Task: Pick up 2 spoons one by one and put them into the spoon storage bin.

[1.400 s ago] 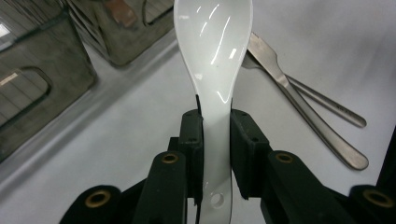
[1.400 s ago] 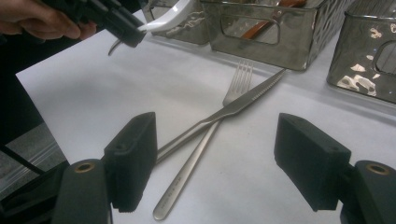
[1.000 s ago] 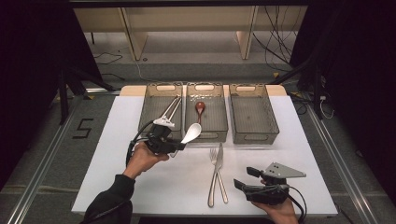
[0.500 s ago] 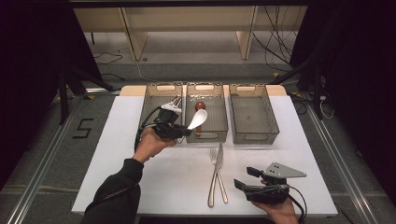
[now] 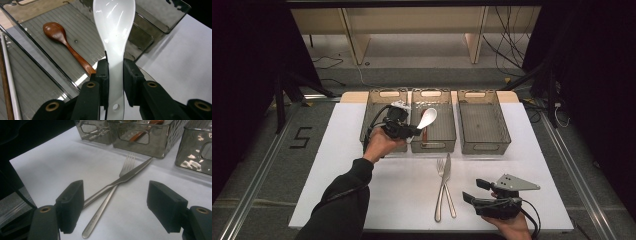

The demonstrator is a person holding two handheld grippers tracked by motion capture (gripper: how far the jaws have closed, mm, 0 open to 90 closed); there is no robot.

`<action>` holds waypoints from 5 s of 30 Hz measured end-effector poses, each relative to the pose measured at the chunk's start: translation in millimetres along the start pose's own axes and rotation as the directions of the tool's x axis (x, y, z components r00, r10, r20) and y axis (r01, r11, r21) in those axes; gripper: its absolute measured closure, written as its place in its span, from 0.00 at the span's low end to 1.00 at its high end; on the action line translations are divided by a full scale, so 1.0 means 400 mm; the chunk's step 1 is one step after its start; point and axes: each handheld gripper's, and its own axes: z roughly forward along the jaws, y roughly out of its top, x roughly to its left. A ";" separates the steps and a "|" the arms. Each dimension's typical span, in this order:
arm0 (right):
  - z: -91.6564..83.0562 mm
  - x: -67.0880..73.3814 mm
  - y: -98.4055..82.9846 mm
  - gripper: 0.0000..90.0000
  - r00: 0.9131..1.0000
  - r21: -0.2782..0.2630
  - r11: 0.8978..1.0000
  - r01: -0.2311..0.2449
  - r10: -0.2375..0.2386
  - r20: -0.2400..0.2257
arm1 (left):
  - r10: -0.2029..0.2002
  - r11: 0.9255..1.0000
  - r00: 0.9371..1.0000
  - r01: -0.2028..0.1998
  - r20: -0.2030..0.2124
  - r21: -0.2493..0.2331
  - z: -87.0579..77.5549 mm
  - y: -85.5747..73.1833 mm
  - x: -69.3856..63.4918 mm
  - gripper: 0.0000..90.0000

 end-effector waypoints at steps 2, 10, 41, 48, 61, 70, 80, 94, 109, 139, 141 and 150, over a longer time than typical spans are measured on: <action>0.000 0.000 0.000 0.34 1.000 0.000 1.000 -0.001 0.001 0.000 | -0.017 1.000 1.000 0.017 0.003 -0.003 0.006 0.007 0.009 0.84; 0.000 -0.002 -0.001 0.34 1.000 -0.003 1.000 0.000 0.000 0.001 | -0.041 0.999 0.999 0.041 -0.013 -0.012 0.027 0.032 0.022 0.84; -0.001 -0.003 -0.001 0.34 1.000 -0.005 1.000 -0.001 0.001 -0.001 | -0.102 0.994 0.995 0.102 -0.023 0.027 0.111 0.056 0.044 0.83; -0.003 -0.003 -0.001 0.34 1.000 -0.005 1.000 -0.003 0.003 -0.002 | -0.112 0.992 0.994 0.113 -0.020 0.056 0.123 0.049 0.048 0.83; -0.004 -0.002 -0.001 0.34 1.000 -0.005 1.000 -0.003 0.003 -0.001 | -0.135 0.989 0.990 0.137 -0.029 0.052 0.085 0.068 0.031 0.51; -0.003 -0.003 -0.002 0.34 1.000 -0.006 1.000 -0.003 0.003 0.001 | -0.144 0.990 0.989 0.144 0.030 0.010 0.027 0.044 0.014 0.36; -0.002 0.002 -0.001 0.34 1.000 -0.002 1.000 -0.002 0.002 0.001 | -0.127 0.990 0.991 0.130 0.053 -0.055 -0.045 -0.036 -0.015 0.31; 0.007 0.011 -0.002 0.34 1.000 0.006 1.000 0.008 -0.008 0.002 | -0.094 0.986 0.992 0.104 0.086 -0.128 -0.104 -0.137 -0.046 0.29; 0.028 0.036 -0.006 0.35 0.999 0.033 0.999 0.028 -0.028 -0.018 | -0.057 0.983 0.994 0.071 0.088 -0.168 -0.139 -0.232 -0.067 0.26; 0.116 0.101 -0.017 0.60 0.996 0.126 0.989 0.075 -0.068 -0.059 | -0.063 0.975 0.997 0.072 0.050 -0.210 -0.185 -0.375 -0.072 0.26; 0.122 0.106 -0.016 0.64 0.995 0.127 0.988 0.085 -0.077 -0.066 | -0.066 0.975 0.997 0.074 0.046 -0.209 -0.186 -0.382 -0.075 0.26; 0.151 0.128 -0.016 0.80 0.990 0.140 0.983 0.117 -0.105 -0.094 | -0.057 0.971 0.998 0.063 0.035 -0.232 -0.204 -0.398 -0.082 0.26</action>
